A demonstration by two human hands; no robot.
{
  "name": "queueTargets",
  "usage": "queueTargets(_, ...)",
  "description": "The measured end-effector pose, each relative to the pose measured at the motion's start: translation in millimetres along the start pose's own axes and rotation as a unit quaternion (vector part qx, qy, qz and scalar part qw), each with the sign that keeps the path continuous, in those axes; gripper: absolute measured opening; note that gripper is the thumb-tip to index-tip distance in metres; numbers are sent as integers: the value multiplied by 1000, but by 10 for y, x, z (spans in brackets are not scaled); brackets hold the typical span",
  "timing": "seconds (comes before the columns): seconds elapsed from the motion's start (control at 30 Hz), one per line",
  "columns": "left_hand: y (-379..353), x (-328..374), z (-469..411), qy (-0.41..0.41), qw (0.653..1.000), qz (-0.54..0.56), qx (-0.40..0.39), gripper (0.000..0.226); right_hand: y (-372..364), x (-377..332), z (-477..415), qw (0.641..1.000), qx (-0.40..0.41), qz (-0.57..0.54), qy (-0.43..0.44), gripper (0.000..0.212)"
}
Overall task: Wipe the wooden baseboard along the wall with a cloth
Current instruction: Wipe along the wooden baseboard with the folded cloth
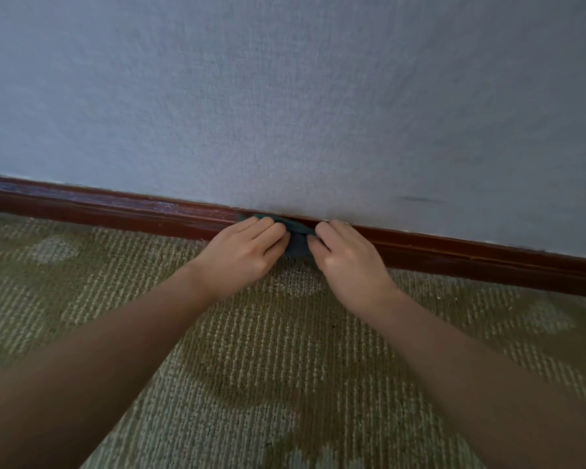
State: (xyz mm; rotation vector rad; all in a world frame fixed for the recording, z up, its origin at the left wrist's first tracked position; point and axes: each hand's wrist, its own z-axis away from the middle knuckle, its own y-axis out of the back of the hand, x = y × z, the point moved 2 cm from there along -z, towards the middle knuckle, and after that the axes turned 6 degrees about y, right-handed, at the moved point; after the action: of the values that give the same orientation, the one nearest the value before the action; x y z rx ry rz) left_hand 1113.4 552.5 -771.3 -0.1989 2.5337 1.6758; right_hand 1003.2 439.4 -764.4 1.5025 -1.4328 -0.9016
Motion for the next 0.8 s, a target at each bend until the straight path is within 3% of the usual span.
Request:
queueTargets(0.23,-165,264,-179,1,999,32,35,25,38,297,295,999,-19,37,9,20)
queueTargets(0.3,-154,173,-130,-10,999,42,28,29,-13,270,266,1000,0,22,-5,10)
queueTargets(0.43,-132,-19,59,-5,999,36,-6,30,-123,119,102,999,34,8,6,12)
queueTargets(0.57,-111,42,40,46,997,56,-7,29,-75,140,143,1000,15,4,9,21)
queueTargets(0.8,-53,-51,16,18,998,61,-11,28,-9,103,85,1000,4,-7,-15,32)
